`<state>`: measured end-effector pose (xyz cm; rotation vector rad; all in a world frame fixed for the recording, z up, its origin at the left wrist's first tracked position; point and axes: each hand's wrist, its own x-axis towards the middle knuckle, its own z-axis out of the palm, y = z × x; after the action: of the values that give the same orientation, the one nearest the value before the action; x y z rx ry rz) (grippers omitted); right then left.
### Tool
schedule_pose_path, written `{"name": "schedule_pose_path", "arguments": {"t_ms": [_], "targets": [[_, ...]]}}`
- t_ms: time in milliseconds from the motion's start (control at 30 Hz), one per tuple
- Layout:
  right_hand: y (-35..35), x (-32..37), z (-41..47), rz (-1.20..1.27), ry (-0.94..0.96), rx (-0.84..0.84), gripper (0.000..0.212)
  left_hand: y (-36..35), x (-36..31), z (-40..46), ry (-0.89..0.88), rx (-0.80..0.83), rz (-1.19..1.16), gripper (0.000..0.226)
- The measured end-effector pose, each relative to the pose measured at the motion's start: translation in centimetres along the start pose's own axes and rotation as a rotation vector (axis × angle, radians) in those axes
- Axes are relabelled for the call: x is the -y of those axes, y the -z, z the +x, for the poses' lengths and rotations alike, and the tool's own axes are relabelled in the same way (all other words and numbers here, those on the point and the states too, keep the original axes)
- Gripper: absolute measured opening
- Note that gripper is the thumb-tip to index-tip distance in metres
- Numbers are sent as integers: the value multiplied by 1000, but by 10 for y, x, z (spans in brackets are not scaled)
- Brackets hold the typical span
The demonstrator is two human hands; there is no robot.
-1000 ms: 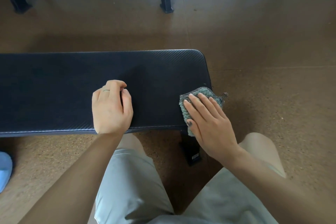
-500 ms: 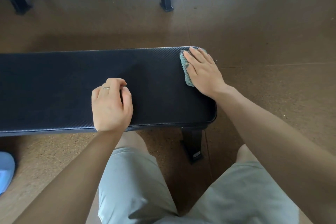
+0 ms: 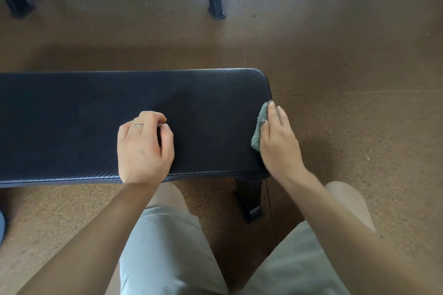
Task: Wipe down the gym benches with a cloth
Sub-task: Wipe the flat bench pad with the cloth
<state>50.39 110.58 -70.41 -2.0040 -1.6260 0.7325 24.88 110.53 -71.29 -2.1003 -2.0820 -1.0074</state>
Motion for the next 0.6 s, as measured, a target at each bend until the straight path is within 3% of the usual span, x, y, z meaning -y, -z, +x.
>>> {"name": "schedule_pose_path", "arguments": {"t_ms": [300, 433, 600], "targets": [[-1, 20, 141, -193, 78, 43, 50, -2, 1, -1, 3, 16, 32, 19], [-1, 35, 169, -236, 172, 133, 43, -2, 1, -3, 2, 15, 28, 18], [3, 33, 169, -211, 79, 141, 39, -2, 2, -3, 13, 5, 34, 18]]}}
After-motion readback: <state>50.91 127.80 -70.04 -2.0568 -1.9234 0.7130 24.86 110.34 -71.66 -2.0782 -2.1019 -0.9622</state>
